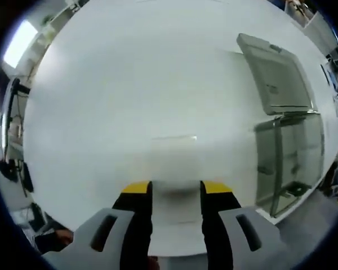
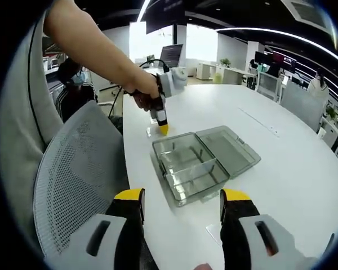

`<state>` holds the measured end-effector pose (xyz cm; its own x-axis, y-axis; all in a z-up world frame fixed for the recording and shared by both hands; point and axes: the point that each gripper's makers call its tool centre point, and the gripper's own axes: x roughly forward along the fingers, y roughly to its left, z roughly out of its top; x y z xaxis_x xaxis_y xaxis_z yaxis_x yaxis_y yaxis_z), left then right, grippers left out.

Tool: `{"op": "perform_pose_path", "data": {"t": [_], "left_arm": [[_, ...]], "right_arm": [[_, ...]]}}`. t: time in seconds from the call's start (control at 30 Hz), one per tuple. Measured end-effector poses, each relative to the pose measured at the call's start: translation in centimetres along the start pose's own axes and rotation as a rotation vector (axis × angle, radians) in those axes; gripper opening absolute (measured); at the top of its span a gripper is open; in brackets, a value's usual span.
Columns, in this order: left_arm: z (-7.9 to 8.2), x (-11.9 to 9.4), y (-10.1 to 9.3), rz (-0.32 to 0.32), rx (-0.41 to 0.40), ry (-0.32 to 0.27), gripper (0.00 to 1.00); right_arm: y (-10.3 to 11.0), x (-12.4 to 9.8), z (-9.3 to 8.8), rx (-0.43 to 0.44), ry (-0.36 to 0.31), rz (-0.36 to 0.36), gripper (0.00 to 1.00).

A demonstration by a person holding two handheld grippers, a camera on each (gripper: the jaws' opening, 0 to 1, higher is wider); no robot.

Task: Insert the divider into the dual guide fixture by aligning both edges with the guide slots and pushing it downward to the bottom, including one-sided entry, uneven engagement, binding, and posture correction.

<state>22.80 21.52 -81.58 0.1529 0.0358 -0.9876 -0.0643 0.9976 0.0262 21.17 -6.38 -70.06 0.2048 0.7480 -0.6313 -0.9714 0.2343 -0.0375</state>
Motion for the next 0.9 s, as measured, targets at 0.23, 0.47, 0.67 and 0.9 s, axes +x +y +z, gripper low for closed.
{"op": "perform_pose_path", "data": {"t": [0.23,0.47,0.67,0.9], "left_arm": [[-0.3,-0.1,-0.1,-0.013,0.083,-0.009,0.31],[-0.3,-0.4,-0.1,-0.031,0.121,-0.02,0.29],[-0.9,-0.4,0.3,-0.038,0.145,-0.011,0.29],[-1.2,-0.5,0.2,-0.059,0.15,-0.017,0.29]], "right_arm": [[0.1,-0.1,0.2,-0.008,0.008,-0.005,0.51],[0.2,0.0,0.3,-0.01,0.014,-0.004,0.51],[0.1,-0.2,0.6,-0.014,0.017,-0.011,0.51],[0.3,-0.4,0.7,-0.02,0.023,-0.015,0.51]]}}
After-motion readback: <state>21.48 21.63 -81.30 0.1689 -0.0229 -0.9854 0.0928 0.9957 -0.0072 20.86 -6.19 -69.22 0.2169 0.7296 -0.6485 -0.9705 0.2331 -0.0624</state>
